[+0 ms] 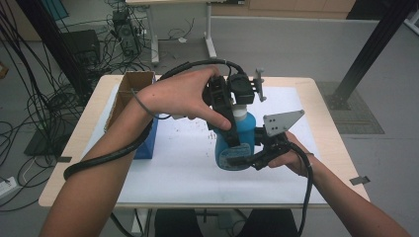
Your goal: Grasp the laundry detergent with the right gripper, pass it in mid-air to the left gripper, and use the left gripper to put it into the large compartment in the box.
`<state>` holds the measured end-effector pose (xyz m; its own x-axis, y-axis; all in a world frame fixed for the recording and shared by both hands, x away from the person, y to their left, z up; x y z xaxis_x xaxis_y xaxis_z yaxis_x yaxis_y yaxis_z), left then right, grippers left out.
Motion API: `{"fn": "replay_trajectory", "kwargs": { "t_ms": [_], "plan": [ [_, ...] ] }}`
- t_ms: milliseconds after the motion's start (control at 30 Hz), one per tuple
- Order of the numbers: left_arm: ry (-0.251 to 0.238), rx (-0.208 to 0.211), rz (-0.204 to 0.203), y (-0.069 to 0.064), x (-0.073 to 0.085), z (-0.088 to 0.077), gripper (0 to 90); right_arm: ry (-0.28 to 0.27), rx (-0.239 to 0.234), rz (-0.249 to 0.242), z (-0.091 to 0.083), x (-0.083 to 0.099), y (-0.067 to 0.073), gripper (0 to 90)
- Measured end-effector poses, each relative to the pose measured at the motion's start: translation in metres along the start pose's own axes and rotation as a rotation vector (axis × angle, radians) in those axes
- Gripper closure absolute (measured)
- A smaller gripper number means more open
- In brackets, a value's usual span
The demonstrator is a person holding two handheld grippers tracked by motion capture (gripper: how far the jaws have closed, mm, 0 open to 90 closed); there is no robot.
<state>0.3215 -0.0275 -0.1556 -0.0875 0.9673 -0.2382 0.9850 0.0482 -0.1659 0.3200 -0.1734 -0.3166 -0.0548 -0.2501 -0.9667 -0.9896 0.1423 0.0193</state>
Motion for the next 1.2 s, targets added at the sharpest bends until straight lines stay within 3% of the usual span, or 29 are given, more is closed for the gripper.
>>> {"fn": "replay_trajectory", "kwargs": {
  "t_ms": [1200],
  "plan": [
    [0.01,-0.007,0.019,-0.0044,-0.0063,-0.0018,12.8,-0.002,-0.003,0.002,0.003,-0.0002,-0.0021,40.9]
  ]
}}
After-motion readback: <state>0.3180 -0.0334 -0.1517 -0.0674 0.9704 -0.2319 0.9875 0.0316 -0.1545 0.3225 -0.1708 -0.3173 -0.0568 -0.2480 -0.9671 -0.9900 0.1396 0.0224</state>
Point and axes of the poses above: each handheld gripper's, and its own axes: z roughly forward along the jaws, x roughly out of its underside, y roughly to its left, the point moved 1 cm from there along z, roughly forward along the jaws, and after that the axes turned 10 degrees about x, right-handed, at the moved point
